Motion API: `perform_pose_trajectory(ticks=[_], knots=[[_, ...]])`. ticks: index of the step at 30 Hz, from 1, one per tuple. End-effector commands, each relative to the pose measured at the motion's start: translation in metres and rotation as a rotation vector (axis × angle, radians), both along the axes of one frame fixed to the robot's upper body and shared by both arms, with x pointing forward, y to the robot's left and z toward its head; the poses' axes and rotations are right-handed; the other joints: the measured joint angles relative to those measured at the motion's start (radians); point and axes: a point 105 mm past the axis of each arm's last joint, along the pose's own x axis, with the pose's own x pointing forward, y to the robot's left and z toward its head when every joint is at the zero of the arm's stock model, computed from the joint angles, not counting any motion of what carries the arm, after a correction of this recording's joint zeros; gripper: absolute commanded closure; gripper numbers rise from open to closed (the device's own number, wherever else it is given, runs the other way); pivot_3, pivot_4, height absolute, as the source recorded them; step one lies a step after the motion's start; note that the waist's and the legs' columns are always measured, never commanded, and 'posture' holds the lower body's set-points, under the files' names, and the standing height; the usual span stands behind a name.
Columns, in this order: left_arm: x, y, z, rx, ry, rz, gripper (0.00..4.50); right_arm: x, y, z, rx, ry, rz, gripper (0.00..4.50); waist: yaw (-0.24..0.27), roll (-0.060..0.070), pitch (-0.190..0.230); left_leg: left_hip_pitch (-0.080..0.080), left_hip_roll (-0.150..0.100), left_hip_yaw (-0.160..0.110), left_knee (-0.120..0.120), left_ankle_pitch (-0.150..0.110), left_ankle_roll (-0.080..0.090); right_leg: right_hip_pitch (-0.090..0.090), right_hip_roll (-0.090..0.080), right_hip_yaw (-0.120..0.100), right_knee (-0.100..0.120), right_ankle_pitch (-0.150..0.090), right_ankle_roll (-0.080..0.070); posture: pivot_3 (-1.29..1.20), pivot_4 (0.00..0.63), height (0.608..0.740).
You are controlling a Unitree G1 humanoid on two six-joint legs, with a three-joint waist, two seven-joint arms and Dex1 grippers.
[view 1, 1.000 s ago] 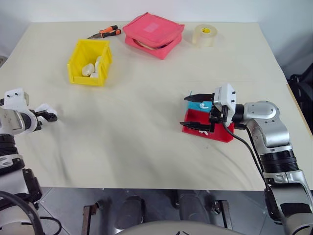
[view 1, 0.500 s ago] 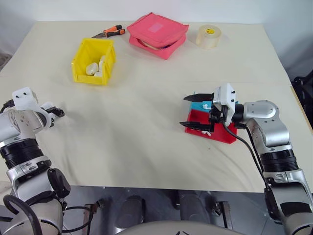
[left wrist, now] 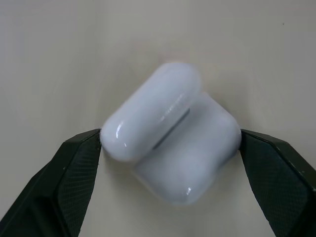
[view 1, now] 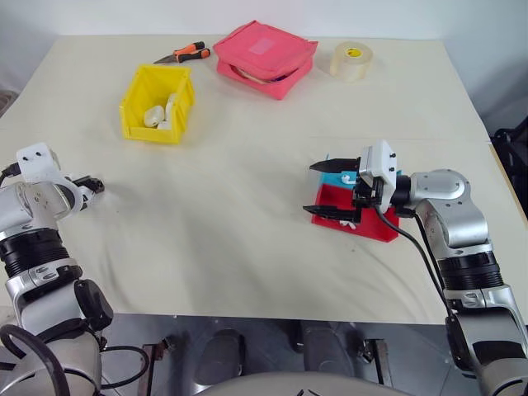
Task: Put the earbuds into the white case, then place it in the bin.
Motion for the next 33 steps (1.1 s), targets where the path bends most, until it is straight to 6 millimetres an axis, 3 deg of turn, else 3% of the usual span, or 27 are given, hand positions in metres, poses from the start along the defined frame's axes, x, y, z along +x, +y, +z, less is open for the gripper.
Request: perform_pose_trajectory(ticks=[1,6,13,21,33], knots=[[-0.018,0.007,-0.004,0.003,0.048,0.071,0.00,-0.004,0.000,0.010,0.001,-0.045,0.012,0.02,0.000,0.000,0.000,0.000,0.000,0.000,0.000,0.000,0.000,0.000,0.000,0.000,0.000,0.000,0.000,0.00,0.150,0.740],[-0.042,0.000,-0.009,0.001,0.081,0.063,0.00,-0.005,-0.001,0.010,0.001,-0.045,0.008,0.02,-0.015,0.000,0.000,0.001,0.001,0.000,-0.001,0.000,0.000,0.000,0.000,0.000,0.000,0.000,0.000,0.00,0.150,0.740],[-0.067,-0.032,-0.028,0.000,0.138,-0.136,0.00,-0.006,0.000,0.008,-0.002,-0.038,0.015,0.02,-0.023,0.000,0.000,0.001,0.001,0.000,-0.002,0.000,0.000,0.000,-0.001,0.000,0.000,0.000,0.000,0.00,0.150,0.740],[-0.029,-0.063,-0.016,-0.040,0.032,-0.229,0.00,-0.001,0.013,0.011,0.022,-0.041,0.045,0.02,0.010,0.000,0.000,0.006,-0.001,-0.005,-0.001,0.000,0.001,0.012,-0.003,-0.005,-0.008,0.002,0.002,0.00,0.150,0.740],[0.000,-0.042,-0.015,-0.031,-0.008,-0.144,0.00,-0.011,0.018,0.016,0.081,-0.050,0.071,0.02,0.022,0.002,-0.001,0.006,-0.001,-0.010,-0.001,0.002,-0.001,0.015,-0.002,-0.010,-0.008,0.003,0.001,0.00,0.150,0.740]])
